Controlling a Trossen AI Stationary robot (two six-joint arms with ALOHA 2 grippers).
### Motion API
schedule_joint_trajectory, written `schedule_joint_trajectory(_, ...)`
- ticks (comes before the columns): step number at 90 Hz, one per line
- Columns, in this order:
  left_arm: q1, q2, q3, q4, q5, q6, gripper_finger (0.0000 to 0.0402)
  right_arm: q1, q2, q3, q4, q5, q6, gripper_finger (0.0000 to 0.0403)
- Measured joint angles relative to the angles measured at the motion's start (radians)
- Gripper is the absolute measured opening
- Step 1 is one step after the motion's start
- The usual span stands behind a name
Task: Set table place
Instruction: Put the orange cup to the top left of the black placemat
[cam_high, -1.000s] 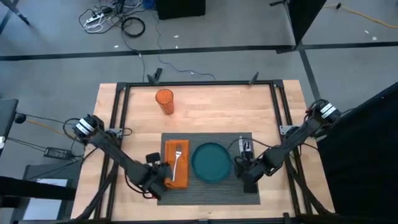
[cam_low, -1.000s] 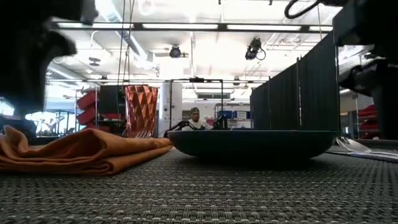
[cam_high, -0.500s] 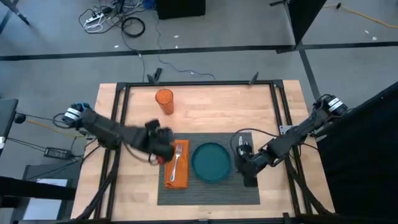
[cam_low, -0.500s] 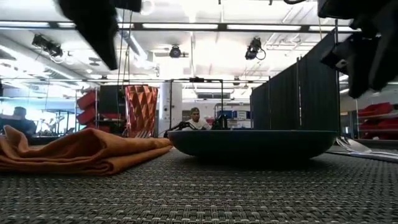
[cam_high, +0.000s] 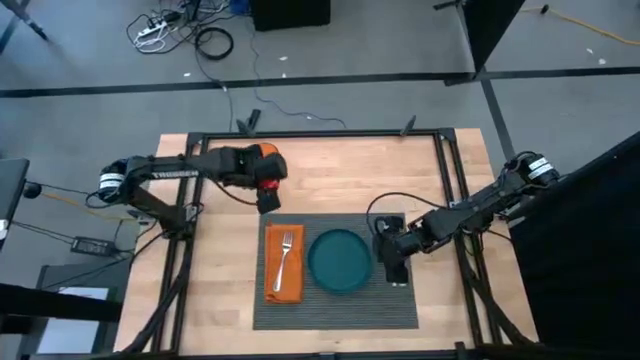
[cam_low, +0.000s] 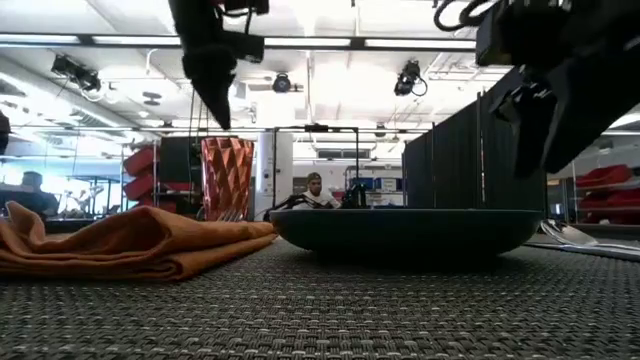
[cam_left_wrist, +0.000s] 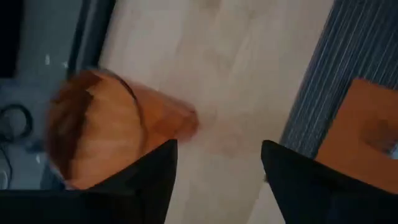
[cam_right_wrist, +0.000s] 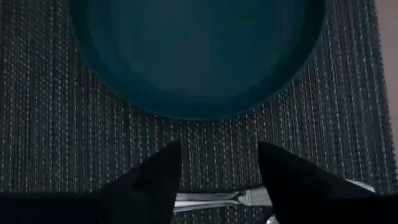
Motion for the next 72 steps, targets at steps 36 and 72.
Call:
schedule_joint_trajectory(36,0.188,0.005,-0.011,0.034,0.043,0.197,0.0218,-0.024,-0.001,0.0,-0.019,-0.012,-0.001,0.0219)
schedule_joint_trajectory(72,0.263,0.087,-0.106,0.143,0.169,0.293,0.0157,-0.019,-0.001,0.0,-0.033,-0.033,0.011,0.0217)
